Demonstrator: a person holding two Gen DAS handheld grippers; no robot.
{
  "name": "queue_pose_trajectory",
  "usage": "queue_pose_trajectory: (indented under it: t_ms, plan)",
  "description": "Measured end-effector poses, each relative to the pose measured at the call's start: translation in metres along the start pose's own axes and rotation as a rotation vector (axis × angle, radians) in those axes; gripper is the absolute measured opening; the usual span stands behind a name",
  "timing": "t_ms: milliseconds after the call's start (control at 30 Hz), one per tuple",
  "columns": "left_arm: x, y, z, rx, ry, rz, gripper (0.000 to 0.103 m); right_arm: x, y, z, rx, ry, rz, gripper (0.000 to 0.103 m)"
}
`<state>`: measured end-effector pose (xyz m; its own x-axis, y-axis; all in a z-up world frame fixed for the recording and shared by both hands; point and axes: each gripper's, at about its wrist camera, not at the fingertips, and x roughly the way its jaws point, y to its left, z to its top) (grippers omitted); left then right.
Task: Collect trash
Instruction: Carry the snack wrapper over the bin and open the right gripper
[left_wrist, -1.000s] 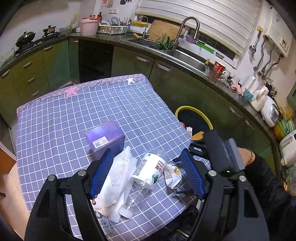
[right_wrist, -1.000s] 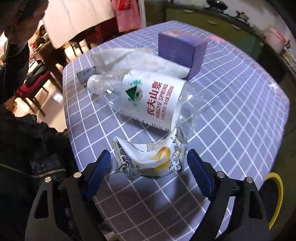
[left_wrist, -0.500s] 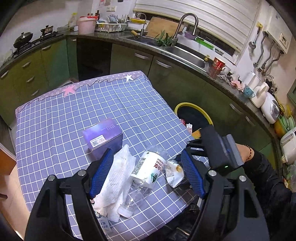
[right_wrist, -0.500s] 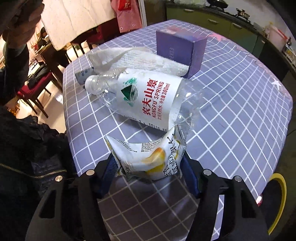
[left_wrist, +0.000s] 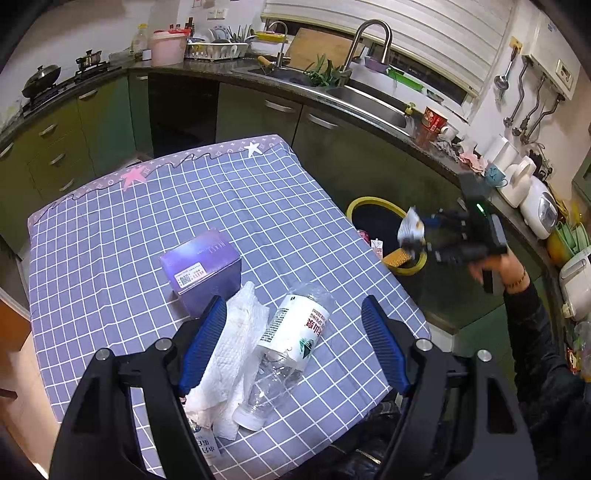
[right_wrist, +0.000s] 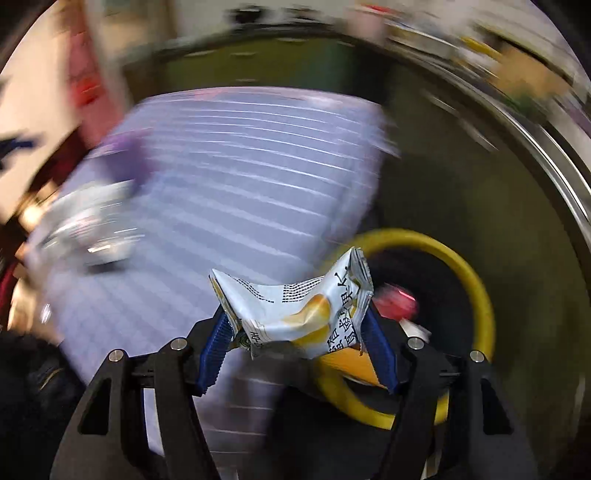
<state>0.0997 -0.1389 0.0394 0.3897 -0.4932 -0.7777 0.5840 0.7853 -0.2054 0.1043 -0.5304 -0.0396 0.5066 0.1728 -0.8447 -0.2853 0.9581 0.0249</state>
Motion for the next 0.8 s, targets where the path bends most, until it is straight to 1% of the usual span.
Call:
queue_pose_trajectory:
  t_ms: [100, 167, 200, 233, 267, 300, 367, 433, 533, 633, 733, 800]
  plan:
    - [0.0, -0.002, 0.0, 0.006, 0.004, 0.002, 0.072, 0.025, -0.049, -0.005, 0.115, 0.07, -0.094, 0.066]
    - [-0.001, -0.002, 0.0, 0.007, 0.004, 0.006, 0.072, 0.04, -0.066, -0.008, 0.149, 0.105, -0.126, 0.066]
    - [-0.002, -0.002, 0.0, 0.007, 0.003, 0.01, 0.072, 0.051, -0.076, -0.01, 0.17, 0.133, -0.136, 0.071]
    - [-0.003, -0.001, 0.001, 0.006, 0.002, 0.013, 0.072, 0.059, -0.083, -0.013, 0.185, 0.152, -0.146, 0.074]
    - [-0.004, -0.001, 0.001, 0.004, 0.001, 0.018, 0.072, 0.066, -0.089, -0.014, 0.197, 0.163, -0.171, 0.083]
    - [-0.005, 0.0, 0.001, 0.002, 0.001, 0.024, 0.072, 0.072, -0.092, -0.015, 0.203, 0.172, -0.193, 0.086]
    - [-0.006, 0.001, 0.001, -0.001, 0.004, 0.032, 0.072, 0.076, -0.097, -0.016, 0.219, 0.175, -0.217, 0.086]
    - [-0.006, 0.002, 0.0, 0.0, 0.013, 0.039, 0.072, 0.074, -0.099, -0.017, 0.241, 0.161, -0.218, 0.086]
    - [-0.004, 0.005, 0.0, 0.007, 0.025, 0.046, 0.073, 0.062, -0.092, -0.017, 0.241, 0.128, -0.227, 0.086]
    - [0.001, 0.013, 0.004, 0.015, 0.025, 0.054, 0.077, 0.051, -0.08, -0.012, 0.222, 0.103, -0.214, 0.086]
    - [0.014, 0.03, 0.013, -0.051, 0.039, 0.093, 0.079, 0.044, -0.069, -0.01, 0.208, 0.091, -0.208, 0.086]
    - [0.026, 0.04, 0.02, -0.109, 0.058, 0.105, 0.082, 0.044, -0.061, -0.009, 0.2, 0.087, -0.196, 0.086]
